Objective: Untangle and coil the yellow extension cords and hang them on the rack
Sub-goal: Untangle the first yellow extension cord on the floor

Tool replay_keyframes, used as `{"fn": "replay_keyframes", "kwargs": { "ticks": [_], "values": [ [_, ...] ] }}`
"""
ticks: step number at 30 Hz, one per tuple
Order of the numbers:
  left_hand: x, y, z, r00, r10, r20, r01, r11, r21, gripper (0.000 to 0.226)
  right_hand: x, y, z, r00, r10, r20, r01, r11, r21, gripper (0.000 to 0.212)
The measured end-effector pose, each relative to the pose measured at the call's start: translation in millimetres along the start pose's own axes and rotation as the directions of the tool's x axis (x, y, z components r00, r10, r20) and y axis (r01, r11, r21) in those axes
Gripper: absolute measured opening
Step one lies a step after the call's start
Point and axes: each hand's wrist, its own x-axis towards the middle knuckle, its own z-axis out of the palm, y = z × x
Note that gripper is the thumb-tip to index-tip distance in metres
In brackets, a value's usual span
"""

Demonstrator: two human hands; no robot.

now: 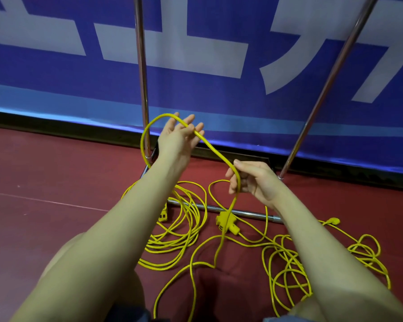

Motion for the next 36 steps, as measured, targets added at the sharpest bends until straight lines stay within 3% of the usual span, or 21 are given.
{"fn": "replay_keyframes", "kwargs": {
  "ticks": [5,8,11,13,19,23,28,30,33,36],
  "values": [
    [8,2,-13,0.988,0.028,-0.151,-0.043,0.994,-0.097,0.058,2,6,-1,0.998,0.010,-0.056,-0.014,0.998,-0.056,0.022],
    [7,-2,-12,0.989,-0.056,-0.134,0.039,0.991,-0.126,0.058,3,6,-1,0.994,0.005,-0.111,-0.012,0.998,-0.063,0.019],
    [-12,-14,-1,0.980,-0.199,0.011,0.195,0.970,0.145,0.050,4,6,0,0.990,-0.002,-0.141,-0.006,0.998,-0.055,0.019],
    [-22,-24,4,0.971,-0.227,0.072,0.196,0.934,0.300,0.054,4,5,3,0.991,-0.010,-0.130,0.003,0.998,-0.060,0.018],
    [-16,-17,8,0.988,-0.124,0.090,0.107,0.979,0.174,0.052,-3,-6,11,1.000,-0.008,-0.003,0.009,0.998,0.059,0.025],
    [0,-5,0,0.999,-0.048,-0.007,0.048,0.998,0.041,0.055,-8,-8,9,0.997,0.034,0.069,-0.041,0.994,0.100,0.029],
    [5,-4,-9,0.995,-0.051,-0.080,0.051,0.999,-0.004,0.066,-7,-5,7,0.997,0.039,0.072,-0.044,0.996,0.081,0.022],
    [5,-6,-9,0.994,-0.097,-0.050,0.098,0.995,0.020,0.061,-4,-4,6,0.998,0.042,0.037,-0.045,0.997,0.068,0.021],
    [-11,-11,0,0.977,-0.197,0.086,0.177,0.964,0.198,0.060,-1,-2,5,0.999,0.039,-0.012,-0.038,0.997,0.067,0.019],
    [-26,-20,6,0.958,-0.215,0.188,0.143,0.931,0.337,0.066,0,-3,8,0.999,0.032,-0.009,-0.031,0.997,0.070,0.018]
  ]
}}
